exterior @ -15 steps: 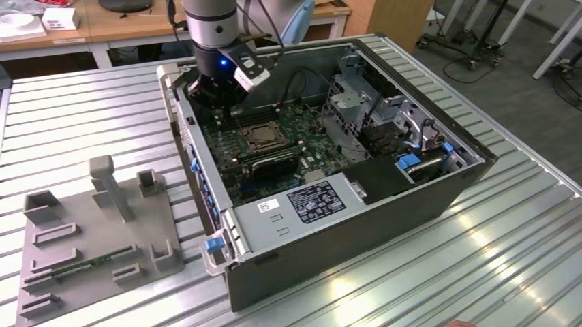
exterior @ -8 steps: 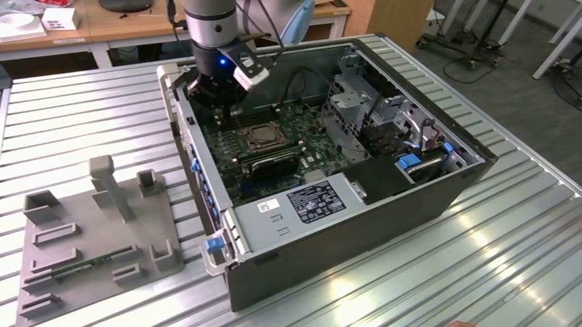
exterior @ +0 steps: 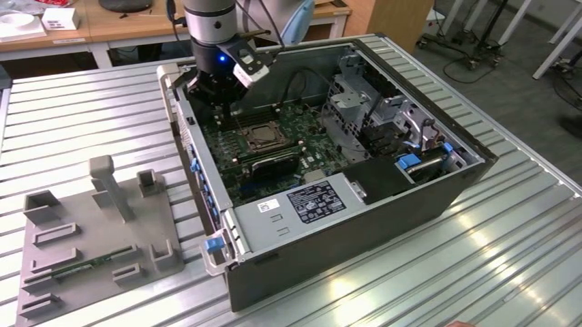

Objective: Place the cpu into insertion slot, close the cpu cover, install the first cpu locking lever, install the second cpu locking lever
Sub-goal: 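Install the first cpu locking lever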

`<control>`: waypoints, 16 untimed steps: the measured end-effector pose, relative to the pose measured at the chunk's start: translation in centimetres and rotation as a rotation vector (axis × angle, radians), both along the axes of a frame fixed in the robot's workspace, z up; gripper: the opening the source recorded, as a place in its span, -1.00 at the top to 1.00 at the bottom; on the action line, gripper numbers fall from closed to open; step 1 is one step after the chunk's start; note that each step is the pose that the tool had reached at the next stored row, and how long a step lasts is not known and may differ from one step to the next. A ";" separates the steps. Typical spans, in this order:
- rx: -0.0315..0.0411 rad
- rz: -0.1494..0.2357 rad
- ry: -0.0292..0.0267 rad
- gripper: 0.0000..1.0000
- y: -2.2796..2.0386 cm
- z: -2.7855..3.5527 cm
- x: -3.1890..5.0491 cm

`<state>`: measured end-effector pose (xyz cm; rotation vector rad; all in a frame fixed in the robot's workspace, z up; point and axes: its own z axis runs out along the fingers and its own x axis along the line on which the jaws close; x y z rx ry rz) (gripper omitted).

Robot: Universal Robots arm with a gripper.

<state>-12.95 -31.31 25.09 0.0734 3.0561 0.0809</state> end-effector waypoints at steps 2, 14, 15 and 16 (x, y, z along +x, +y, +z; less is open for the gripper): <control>0.0000 0.000 0.0000 0.80 0.00 0.21 0.00; 0.0165 0.000 -0.0022 0.80 0.00 0.20 0.21; 0.0214 0.000 -0.0030 0.80 0.00 0.19 0.21; 0.0276 0.000 -0.0040 0.80 0.00 0.19 0.21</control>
